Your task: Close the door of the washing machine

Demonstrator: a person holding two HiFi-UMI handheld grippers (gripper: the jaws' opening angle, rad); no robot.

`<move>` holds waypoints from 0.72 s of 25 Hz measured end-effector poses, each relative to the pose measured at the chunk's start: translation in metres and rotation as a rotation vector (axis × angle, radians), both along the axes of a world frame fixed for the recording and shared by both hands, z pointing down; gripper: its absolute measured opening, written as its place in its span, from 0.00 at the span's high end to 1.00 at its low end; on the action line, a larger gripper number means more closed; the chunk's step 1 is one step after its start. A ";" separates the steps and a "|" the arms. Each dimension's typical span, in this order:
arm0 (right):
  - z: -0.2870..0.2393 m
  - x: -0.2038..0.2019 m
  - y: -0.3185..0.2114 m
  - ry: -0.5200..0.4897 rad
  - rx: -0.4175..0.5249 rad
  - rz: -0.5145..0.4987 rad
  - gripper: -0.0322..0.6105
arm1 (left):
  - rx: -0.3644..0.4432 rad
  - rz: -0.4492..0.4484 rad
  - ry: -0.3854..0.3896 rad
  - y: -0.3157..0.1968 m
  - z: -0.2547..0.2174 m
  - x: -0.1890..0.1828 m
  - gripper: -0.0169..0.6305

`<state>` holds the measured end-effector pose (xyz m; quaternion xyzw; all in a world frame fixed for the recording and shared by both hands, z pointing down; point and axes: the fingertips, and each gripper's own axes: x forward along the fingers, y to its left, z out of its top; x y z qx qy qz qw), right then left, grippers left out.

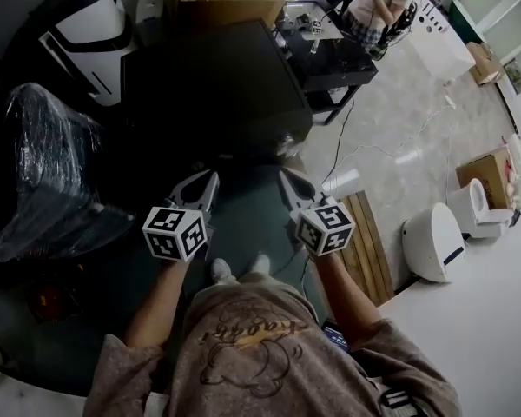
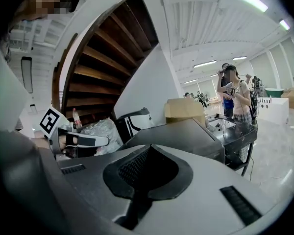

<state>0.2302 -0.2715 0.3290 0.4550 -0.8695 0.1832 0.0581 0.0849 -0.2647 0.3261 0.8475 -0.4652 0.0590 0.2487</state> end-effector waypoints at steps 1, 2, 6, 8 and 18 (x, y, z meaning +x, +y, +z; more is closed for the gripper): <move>-0.009 -0.002 0.005 0.001 0.013 -0.009 0.96 | 0.006 0.004 0.003 0.001 -0.007 -0.003 0.97; -0.017 -0.003 0.009 0.002 0.027 -0.016 0.96 | 0.012 0.006 0.008 0.002 -0.013 -0.005 0.97; -0.047 -0.003 0.020 -0.011 0.065 -0.006 0.96 | 0.038 0.014 0.029 0.007 -0.034 -0.005 0.97; -0.053 -0.004 0.024 -0.024 0.077 0.005 0.96 | 0.041 0.023 0.036 0.012 -0.040 -0.002 0.97; -0.071 -0.017 0.060 0.018 0.151 0.026 0.96 | 0.168 0.028 0.013 0.038 -0.061 -0.010 0.97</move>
